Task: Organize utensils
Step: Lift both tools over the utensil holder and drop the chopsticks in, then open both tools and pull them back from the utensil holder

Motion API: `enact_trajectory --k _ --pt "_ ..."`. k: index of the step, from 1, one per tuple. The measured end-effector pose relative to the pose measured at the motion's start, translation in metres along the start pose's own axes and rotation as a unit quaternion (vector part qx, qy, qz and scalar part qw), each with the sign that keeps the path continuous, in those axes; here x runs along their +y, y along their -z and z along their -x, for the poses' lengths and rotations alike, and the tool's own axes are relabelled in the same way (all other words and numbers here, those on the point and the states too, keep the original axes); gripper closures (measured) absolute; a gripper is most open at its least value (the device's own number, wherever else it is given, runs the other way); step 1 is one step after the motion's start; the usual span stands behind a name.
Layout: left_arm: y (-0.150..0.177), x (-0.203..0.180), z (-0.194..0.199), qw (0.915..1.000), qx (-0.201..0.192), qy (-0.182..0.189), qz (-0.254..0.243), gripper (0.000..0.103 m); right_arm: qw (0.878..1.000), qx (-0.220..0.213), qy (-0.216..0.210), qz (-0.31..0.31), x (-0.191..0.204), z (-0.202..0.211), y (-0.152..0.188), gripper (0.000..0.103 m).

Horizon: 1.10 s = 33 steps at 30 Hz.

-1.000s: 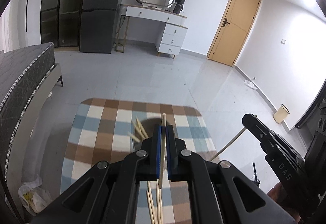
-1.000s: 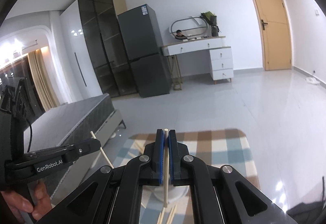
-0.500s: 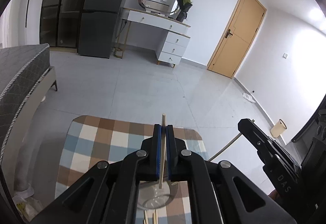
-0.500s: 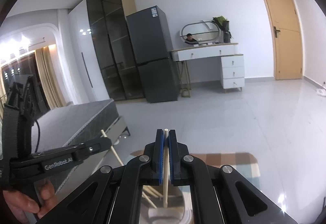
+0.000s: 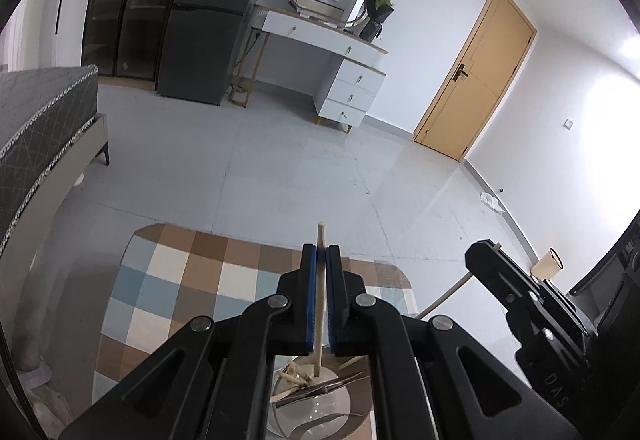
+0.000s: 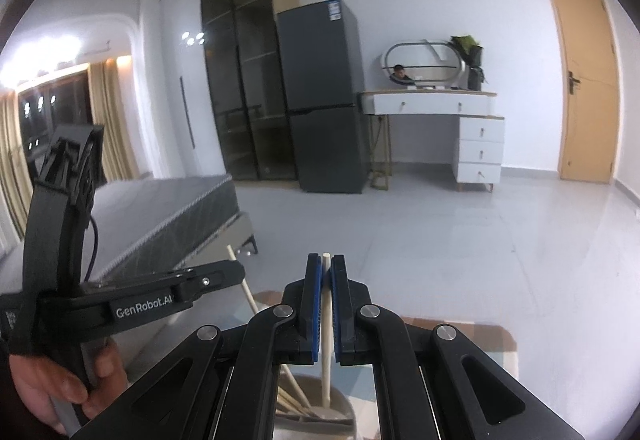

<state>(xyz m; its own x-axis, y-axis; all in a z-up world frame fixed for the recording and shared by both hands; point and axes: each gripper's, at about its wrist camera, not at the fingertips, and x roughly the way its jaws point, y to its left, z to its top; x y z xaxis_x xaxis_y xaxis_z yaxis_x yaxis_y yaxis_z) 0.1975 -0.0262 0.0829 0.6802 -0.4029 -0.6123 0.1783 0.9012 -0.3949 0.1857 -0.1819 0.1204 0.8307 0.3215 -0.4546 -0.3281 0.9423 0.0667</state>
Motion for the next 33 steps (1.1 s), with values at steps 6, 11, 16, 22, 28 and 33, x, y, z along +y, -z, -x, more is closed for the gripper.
enact_trajectory --k 6,11,16,22,28,33 --pt "0.003 0.004 -0.004 0.9997 0.023 0.005 0.006 0.103 0.999 0.028 -0.005 0.021 0.007 -0.015 0.015 0.099" --pt "0.000 0.004 -0.001 0.9984 0.056 -0.001 0.004 0.102 0.999 0.044 -0.016 0.010 0.008 -0.017 0.025 0.097" --pt "0.002 0.003 0.013 0.9976 0.059 -0.036 0.002 0.059 0.998 0.043 -0.025 -0.022 -0.002 -0.005 0.025 0.075" --pt "0.006 -0.005 0.050 0.9977 0.031 -0.054 -0.024 0.048 0.999 0.035 -0.002 -0.042 -0.006 0.028 0.030 0.066" --pt "0.015 -0.016 0.090 0.9973 0.010 -0.063 -0.037 0.039 0.997 0.015 0.042 -0.067 -0.005 0.069 0.034 0.038" --pt "0.015 -0.026 0.127 0.9965 -0.015 -0.064 -0.052 0.038 0.995 -0.002 0.065 -0.073 0.005 0.104 0.036 0.027"
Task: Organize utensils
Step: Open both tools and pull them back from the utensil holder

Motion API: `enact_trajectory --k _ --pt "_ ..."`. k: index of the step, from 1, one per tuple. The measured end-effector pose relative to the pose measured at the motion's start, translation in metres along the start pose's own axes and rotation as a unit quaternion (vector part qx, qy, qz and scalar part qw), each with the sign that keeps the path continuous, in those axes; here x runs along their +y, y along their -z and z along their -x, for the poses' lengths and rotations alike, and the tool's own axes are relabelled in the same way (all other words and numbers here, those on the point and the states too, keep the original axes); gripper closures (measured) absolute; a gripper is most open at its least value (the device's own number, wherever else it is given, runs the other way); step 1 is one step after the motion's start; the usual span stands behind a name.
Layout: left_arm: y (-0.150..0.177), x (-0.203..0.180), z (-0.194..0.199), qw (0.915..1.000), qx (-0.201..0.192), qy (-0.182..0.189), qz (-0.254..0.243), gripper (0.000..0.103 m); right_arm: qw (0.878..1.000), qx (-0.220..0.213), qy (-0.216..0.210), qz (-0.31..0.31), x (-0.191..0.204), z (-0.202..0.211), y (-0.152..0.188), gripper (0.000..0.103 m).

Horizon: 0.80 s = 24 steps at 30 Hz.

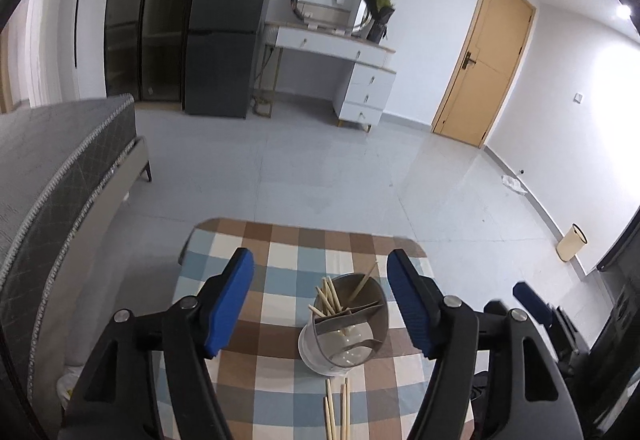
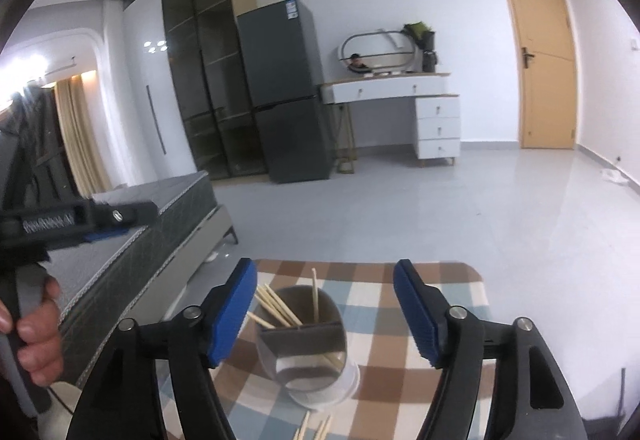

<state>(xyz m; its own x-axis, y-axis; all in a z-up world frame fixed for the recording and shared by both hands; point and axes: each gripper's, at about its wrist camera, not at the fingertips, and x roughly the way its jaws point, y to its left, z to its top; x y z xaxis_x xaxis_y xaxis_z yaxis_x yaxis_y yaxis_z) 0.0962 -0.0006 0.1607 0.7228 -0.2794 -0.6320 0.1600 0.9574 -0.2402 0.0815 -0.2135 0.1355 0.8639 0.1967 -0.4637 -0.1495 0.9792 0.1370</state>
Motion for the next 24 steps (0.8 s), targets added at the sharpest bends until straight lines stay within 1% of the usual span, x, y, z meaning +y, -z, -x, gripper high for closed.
enact_trajectory --k 2,4,7,9,11,13,15,16,18,21,24 --pt "-0.001 -0.002 0.016 0.9999 -0.014 0.000 -0.001 0.034 1.000 -0.013 0.003 -0.004 0.004 0.015 0.004 0.022" --pt "0.002 -0.003 0.032 0.9998 -0.020 0.005 0.004 0.023 1.000 -0.026 0.003 -0.007 0.008 0.032 0.009 0.019" --pt "0.013 -0.008 0.047 0.9997 -0.019 0.018 0.003 0.023 0.999 -0.043 0.002 -0.008 0.016 0.051 0.014 0.017" --pt "0.020 -0.012 0.056 0.9996 -0.019 0.018 -0.004 0.023 0.998 -0.055 0.004 -0.006 0.022 0.065 0.018 0.010" --pt "0.025 -0.016 0.064 0.9994 -0.019 0.023 -0.019 0.022 0.998 -0.068 0.006 -0.002 0.025 0.080 0.024 0.008" --pt "0.028 -0.018 0.075 0.9991 -0.026 0.017 -0.030 0.022 0.997 -0.076 0.012 0.001 0.029 0.088 0.026 0.005" --pt "0.032 -0.015 0.090 0.9985 -0.045 0.019 -0.025 0.022 0.997 -0.076 0.013 -0.001 0.030 0.095 0.031 0.005" --pt "0.035 -0.014 0.096 0.9983 -0.050 0.017 -0.022 0.019 0.997 -0.076 0.013 -0.004 0.031 0.099 0.035 0.005" --pt "0.043 -0.013 0.106 0.9981 -0.055 0.020 -0.021 0.016 0.997 -0.078 0.013 -0.012 0.032 0.106 0.042 0.005" --pt "0.057 -0.011 0.111 0.9979 -0.057 0.021 -0.022 0.016 0.997 -0.081 0.016 -0.010 0.039 0.116 0.056 0.005" --pt "0.079 -0.005 0.106 0.9967 -0.080 0.005 -0.014 0.015 0.996 -0.089 0.018 0.003 0.048 0.126 0.072 0.005"
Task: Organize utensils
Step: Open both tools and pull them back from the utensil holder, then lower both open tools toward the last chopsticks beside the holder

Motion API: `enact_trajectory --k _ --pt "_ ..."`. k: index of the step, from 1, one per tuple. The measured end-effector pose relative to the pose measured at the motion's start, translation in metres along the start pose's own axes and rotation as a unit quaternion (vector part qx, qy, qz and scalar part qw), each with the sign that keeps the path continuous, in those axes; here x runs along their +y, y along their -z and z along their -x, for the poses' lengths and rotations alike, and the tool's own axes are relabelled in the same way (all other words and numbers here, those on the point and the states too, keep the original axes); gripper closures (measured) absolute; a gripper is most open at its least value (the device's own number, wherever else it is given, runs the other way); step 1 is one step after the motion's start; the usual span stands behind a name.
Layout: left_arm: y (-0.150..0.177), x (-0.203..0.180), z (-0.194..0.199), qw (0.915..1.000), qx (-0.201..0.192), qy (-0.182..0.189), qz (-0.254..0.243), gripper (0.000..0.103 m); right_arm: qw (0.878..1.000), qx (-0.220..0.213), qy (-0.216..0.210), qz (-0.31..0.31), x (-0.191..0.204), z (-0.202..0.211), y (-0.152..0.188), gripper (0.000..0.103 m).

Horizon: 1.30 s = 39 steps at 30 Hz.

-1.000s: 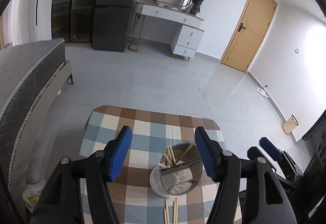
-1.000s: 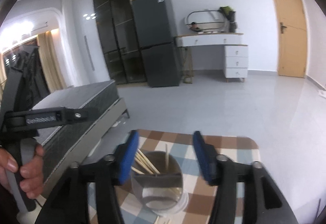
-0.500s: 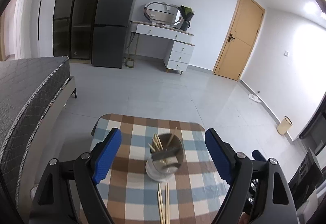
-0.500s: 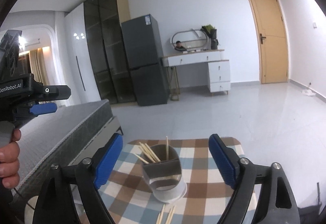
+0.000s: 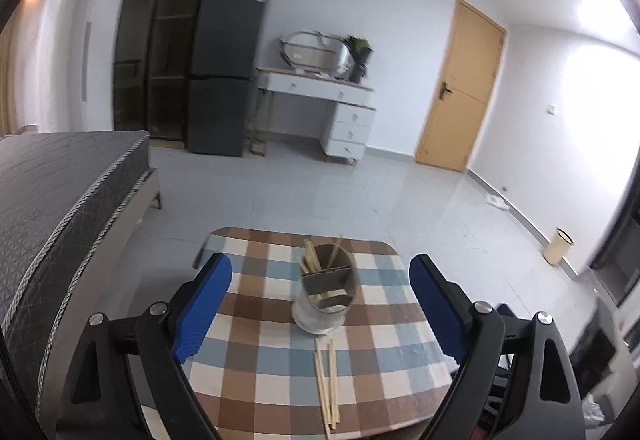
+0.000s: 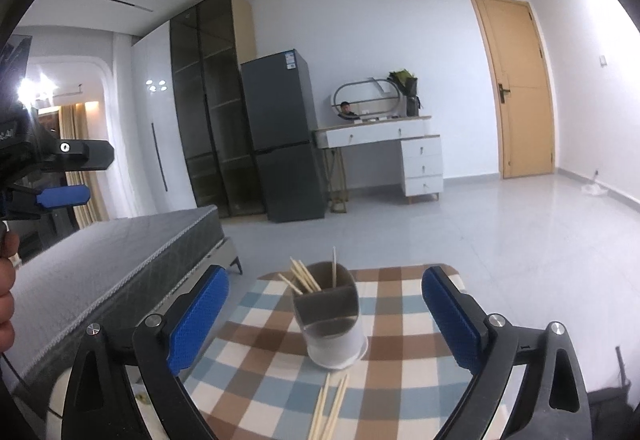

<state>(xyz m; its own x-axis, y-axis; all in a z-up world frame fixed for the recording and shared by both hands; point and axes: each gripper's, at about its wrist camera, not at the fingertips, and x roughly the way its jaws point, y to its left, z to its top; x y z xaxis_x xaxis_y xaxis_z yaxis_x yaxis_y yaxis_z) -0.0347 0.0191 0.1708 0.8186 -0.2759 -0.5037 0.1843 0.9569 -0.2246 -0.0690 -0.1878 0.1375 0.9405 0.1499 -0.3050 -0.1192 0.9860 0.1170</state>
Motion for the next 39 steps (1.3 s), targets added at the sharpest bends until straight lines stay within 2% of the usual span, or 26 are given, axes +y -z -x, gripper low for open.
enact_trajectory --k 6,9,16,20,22,26,29,31,33,39 --pt "0.050 0.005 -0.016 0.9999 0.002 -0.013 -0.008 0.009 1.000 0.005 0.006 0.012 0.006 0.011 0.030 0.005" --pt "0.070 0.009 -0.029 0.9989 -0.004 -0.042 -0.018 0.009 1.000 0.019 0.010 0.001 0.002 0.011 0.044 0.005" --pt "0.098 0.016 -0.072 0.9971 0.039 -0.057 -0.034 0.009 0.997 0.071 0.027 -0.013 -0.010 -0.005 0.083 0.005" --pt "0.106 0.021 -0.096 0.9955 0.065 -0.063 -0.028 0.009 0.993 0.106 0.027 -0.034 -0.020 -0.021 0.095 0.005" --pt "0.110 0.021 -0.111 0.9934 0.078 -0.078 -0.031 0.009 0.991 0.123 0.028 -0.034 -0.023 -0.028 0.101 0.005" --pt "0.126 0.021 -0.130 0.9919 0.094 -0.077 -0.037 0.009 0.986 0.161 0.028 -0.043 -0.028 -0.045 0.113 0.005" --pt "0.143 0.022 -0.146 0.9887 0.107 -0.087 -0.058 0.009 0.979 0.196 0.043 -0.041 -0.033 -0.063 0.123 0.006" --pt "0.148 0.025 -0.157 0.9861 0.125 -0.094 -0.057 0.009 0.973 0.220 0.054 -0.043 -0.037 -0.077 0.131 0.010" --pt "0.150 0.027 -0.167 0.9845 0.141 -0.093 -0.049 0.009 0.966 0.246 0.062 -0.056 -0.044 -0.091 0.138 0.016" --pt "0.151 0.027 -0.189 0.9795 0.172 -0.093 -0.048 0.009 0.942 0.312 0.097 -0.073 -0.061 -0.128 0.160 0.022"
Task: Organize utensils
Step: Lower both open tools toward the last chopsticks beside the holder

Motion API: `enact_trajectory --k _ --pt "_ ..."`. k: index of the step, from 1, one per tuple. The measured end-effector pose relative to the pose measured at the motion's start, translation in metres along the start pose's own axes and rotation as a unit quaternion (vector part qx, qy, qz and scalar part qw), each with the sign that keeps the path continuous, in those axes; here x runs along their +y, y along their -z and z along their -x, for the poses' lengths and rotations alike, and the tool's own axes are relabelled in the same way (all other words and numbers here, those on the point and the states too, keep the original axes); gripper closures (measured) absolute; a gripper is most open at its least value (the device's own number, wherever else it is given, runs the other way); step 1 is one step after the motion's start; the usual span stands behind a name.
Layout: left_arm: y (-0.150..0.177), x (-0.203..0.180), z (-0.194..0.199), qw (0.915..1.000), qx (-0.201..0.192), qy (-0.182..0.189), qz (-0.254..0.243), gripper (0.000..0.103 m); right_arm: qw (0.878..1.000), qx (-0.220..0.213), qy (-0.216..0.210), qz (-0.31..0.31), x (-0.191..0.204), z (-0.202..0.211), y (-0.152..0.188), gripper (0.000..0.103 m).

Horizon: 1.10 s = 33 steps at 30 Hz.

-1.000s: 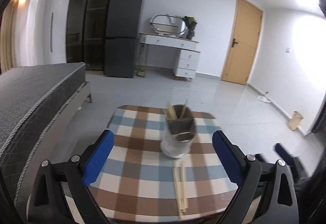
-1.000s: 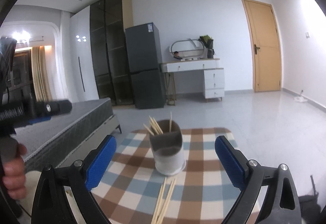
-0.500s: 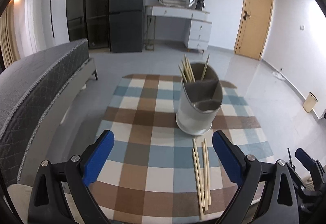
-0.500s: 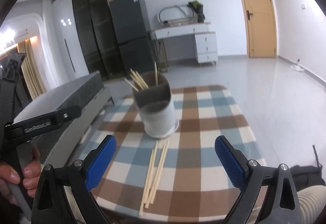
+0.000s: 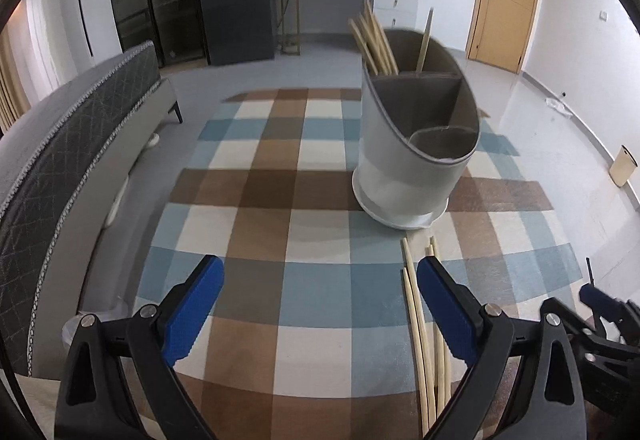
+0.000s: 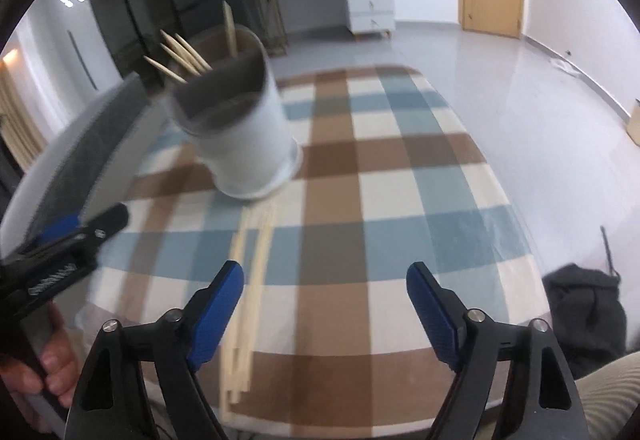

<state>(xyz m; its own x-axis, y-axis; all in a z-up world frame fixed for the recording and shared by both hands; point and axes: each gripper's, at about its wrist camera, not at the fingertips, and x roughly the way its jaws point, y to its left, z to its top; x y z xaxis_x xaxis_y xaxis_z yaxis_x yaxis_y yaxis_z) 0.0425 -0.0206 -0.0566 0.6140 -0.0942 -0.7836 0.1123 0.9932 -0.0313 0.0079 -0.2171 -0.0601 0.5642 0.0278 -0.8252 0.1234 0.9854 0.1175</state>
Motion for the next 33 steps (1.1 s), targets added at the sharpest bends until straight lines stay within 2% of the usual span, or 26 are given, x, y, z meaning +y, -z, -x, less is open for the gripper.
enact_trajectory --k 7,14,17,28,33 --pt "-0.007 0.017 -0.022 0.9981 0.043 -0.004 0.045 0.009 0.999 0.042 0.002 0.003 0.007 -0.040 -0.025 0.023" --pt "-0.005 0.034 -0.040 0.9935 0.079 -0.016 0.080 0.009 0.994 0.068 -0.008 0.090 0.040 -0.086 -0.060 0.026" --pt "-0.005 0.037 -0.044 0.9925 0.086 -0.020 0.085 0.009 0.992 0.080 -0.020 0.099 0.046 -0.096 -0.056 0.026" --pt "-0.003 0.036 -0.056 0.9908 0.101 -0.032 0.084 0.009 0.983 0.103 0.015 0.153 0.055 -0.115 -0.041 0.026" --pt "-0.003 0.037 -0.057 0.9905 0.102 -0.039 0.083 0.009 0.984 0.119 -0.003 0.134 0.048 -0.116 -0.039 0.026"
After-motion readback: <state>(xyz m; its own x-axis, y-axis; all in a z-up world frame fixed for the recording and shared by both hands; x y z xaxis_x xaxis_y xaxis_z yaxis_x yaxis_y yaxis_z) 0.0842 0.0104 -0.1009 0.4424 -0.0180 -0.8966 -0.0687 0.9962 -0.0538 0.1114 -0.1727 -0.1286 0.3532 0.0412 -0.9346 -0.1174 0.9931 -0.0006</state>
